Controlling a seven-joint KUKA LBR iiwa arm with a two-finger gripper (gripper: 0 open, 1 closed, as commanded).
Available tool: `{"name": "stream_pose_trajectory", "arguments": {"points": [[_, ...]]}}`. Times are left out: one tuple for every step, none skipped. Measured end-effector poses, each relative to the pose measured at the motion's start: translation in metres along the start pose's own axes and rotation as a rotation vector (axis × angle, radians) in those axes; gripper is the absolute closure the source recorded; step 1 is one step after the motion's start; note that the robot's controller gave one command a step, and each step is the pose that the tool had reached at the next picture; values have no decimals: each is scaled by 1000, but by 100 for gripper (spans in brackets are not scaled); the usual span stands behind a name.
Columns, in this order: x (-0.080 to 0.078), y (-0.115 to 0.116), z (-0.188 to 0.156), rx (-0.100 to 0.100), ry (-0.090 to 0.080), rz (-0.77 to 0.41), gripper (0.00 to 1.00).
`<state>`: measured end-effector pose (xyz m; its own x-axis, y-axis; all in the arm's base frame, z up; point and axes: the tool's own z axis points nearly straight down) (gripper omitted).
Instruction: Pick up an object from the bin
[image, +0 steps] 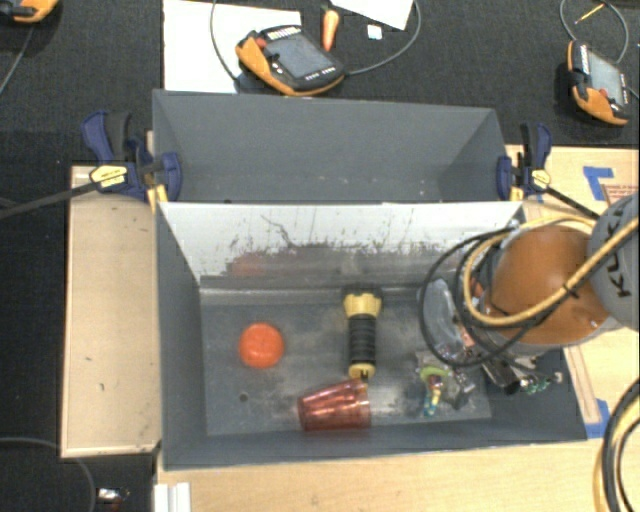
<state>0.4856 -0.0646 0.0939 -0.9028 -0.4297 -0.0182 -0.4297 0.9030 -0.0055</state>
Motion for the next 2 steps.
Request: {"name": "stream_pose_trajectory", "arguments": {"points": [[-1,0,-14,0,-1,0,100],[-1,0,-28,0,-2,1,100]]}}
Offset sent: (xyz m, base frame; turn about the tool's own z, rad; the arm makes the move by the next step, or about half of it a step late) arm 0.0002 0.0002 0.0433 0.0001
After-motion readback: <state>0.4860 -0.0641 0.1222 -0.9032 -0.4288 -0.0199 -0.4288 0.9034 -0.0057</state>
